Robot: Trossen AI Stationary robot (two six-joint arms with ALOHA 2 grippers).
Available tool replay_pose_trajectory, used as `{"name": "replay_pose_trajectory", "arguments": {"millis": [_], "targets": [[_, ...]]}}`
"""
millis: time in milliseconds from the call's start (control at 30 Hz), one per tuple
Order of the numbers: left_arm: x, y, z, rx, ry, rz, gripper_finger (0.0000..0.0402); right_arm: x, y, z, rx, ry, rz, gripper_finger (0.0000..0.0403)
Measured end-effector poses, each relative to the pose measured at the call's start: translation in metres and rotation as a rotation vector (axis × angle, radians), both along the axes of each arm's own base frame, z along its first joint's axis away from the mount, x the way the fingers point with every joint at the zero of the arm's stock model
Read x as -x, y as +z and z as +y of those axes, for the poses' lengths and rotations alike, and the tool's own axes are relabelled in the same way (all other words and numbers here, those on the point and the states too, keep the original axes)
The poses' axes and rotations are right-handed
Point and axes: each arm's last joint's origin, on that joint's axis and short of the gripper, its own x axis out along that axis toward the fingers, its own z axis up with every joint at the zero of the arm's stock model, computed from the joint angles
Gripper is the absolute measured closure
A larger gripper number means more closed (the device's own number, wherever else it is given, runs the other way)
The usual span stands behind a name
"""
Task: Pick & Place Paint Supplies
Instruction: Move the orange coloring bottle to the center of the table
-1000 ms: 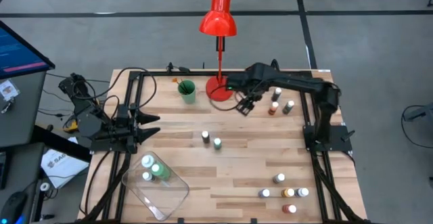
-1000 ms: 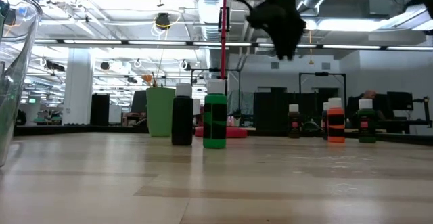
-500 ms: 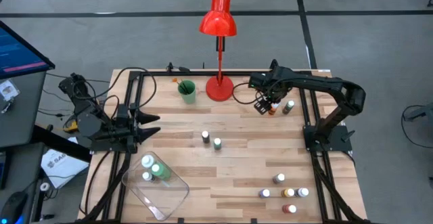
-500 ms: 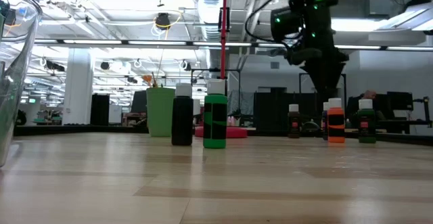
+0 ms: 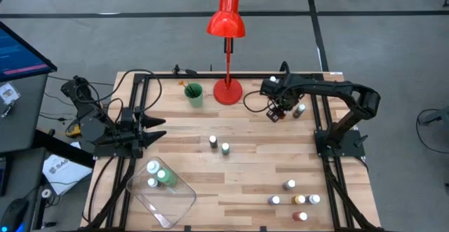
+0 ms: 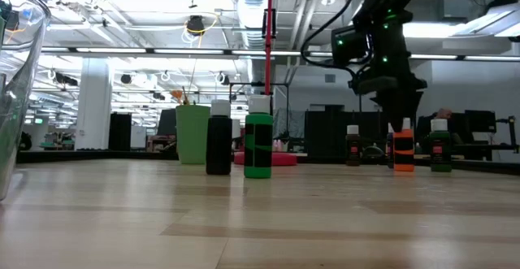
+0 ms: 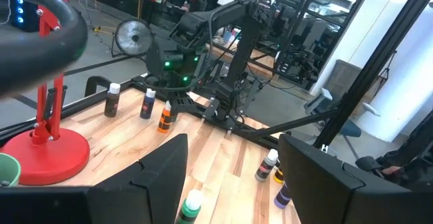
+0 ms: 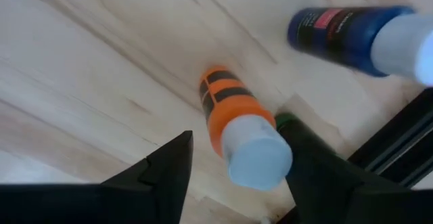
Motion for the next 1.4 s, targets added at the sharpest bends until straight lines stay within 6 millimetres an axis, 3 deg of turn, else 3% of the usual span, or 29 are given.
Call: {"name": "replay_pose_trajectory", "arguments": {"millis": [300,600,767,933,1133,1400], "targets": [[0.0,0.0,0.0,0.002,0.0,-0.001,0.0179,0.0,-0.009,0.006,-0.036,0.018,-0.012,0.03],[0.0,0.0,0.0,0.002,0.0,-0.002,0.0179,-0.004,-0.009,0.011,-0.027,0.042,-0.023,0.0333],[0.0,0.0,0.0,0.002,0.0,-0.002,0.0179,-0.013,-0.002,0.013,-0.001,0.061,-0.079,0.0312],[0.0,0.0,0.0,0.002,0.0,-0.002,0.0179,-0.029,-0.004,0.006,0.067,0.034,-0.211,0.0245],[0.0,0.0,0.0,0.003,0.0,-0.002,0.0179,-0.042,-0.034,-0.013,0.078,-0.017,-0.197,0.0171],[0.0,0.0,0.0,0.003,0.0,-0.002,0.0179,-0.058,-0.065,-0.024,0.083,-0.021,-0.214,0.017]]}}
